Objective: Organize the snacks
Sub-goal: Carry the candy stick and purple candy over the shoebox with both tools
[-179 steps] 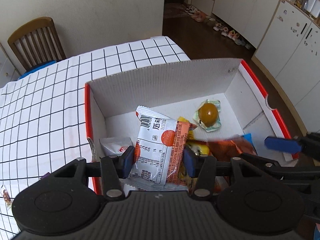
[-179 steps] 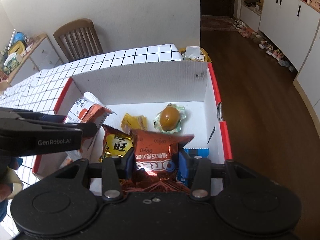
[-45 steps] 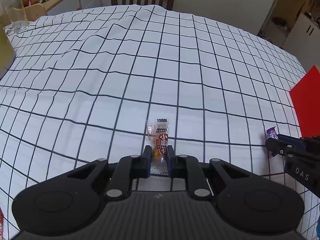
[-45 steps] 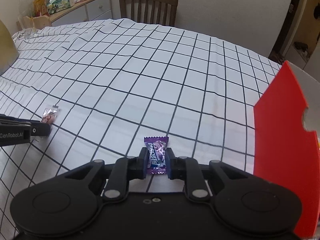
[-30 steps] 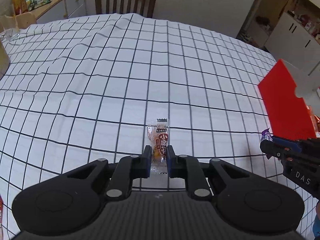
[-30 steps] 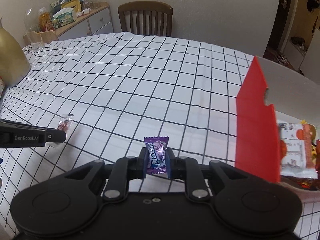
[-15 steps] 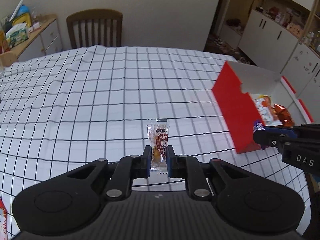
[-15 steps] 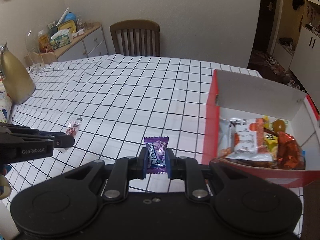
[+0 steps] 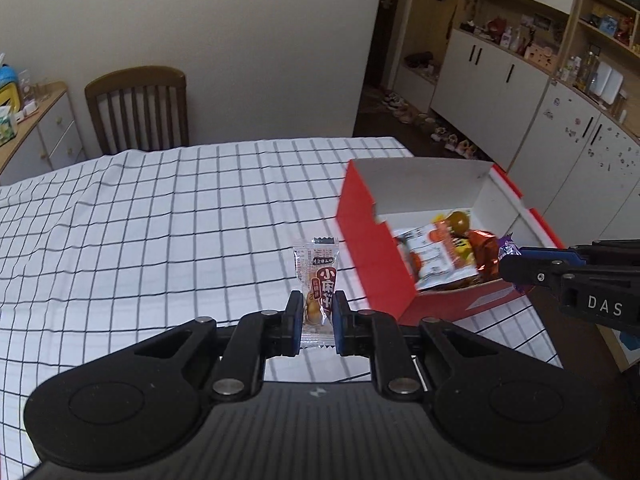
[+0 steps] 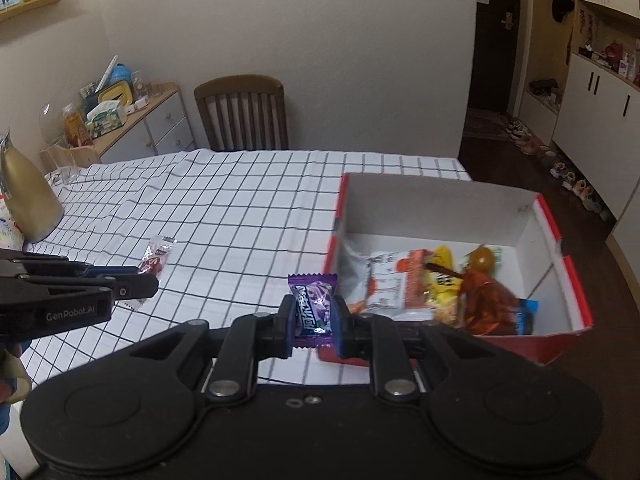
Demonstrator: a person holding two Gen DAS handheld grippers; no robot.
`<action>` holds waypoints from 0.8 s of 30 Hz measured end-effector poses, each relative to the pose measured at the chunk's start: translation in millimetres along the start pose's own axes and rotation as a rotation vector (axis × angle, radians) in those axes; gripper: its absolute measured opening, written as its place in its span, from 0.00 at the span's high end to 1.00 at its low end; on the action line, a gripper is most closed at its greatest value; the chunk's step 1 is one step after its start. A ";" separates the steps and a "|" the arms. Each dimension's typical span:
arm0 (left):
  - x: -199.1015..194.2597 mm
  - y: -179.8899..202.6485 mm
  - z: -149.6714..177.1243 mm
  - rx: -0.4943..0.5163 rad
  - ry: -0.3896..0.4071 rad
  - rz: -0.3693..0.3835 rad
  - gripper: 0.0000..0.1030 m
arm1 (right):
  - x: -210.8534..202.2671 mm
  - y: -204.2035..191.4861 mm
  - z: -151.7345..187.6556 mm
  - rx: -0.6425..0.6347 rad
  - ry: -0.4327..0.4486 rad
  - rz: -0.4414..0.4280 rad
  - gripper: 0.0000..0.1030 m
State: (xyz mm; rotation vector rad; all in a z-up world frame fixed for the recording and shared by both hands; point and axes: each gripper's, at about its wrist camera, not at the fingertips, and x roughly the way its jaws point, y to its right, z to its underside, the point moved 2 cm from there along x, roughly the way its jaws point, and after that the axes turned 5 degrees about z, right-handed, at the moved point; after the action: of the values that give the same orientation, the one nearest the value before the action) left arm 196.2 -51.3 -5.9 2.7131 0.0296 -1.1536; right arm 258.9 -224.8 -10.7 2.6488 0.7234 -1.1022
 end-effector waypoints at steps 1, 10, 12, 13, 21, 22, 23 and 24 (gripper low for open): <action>1.2 5.9 -2.4 0.006 0.004 0.004 0.86 | -2.9 6.2 0.4 0.005 0.005 0.004 0.85; 17.6 57.0 -21.3 0.043 0.017 0.038 0.86 | -15.4 59.9 -4.3 0.031 0.040 0.045 0.85; 22.6 67.3 -25.9 0.049 0.015 0.043 0.86 | -16.7 70.5 -5.4 0.034 0.046 0.054 0.85; 25.4 72.4 -28.1 0.054 0.014 0.046 0.86 | -17.4 75.5 -5.8 0.036 0.049 0.058 0.85; 54.1 104.9 -48.4 0.078 0.004 0.050 0.86 | -10.6 115.5 -12.3 0.060 0.051 0.077 0.85; 58.8 107.5 -51.4 0.079 -0.001 0.051 0.86 | -8.5 120.6 -13.1 0.063 0.049 0.078 0.85; 63.8 109.7 -54.6 0.077 -0.006 0.047 0.86 | -6.2 124.5 -14.4 0.062 0.048 0.081 0.85; 68.5 111.3 -57.5 0.074 -0.011 0.044 0.86 | -3.9 128.7 -15.5 0.062 0.048 0.084 0.85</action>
State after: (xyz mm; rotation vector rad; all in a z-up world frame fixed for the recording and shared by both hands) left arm 295.2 -153.8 2.9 2.7567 -0.0759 -1.1791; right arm 330.6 -332.2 0.7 2.7381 0.5896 -1.0592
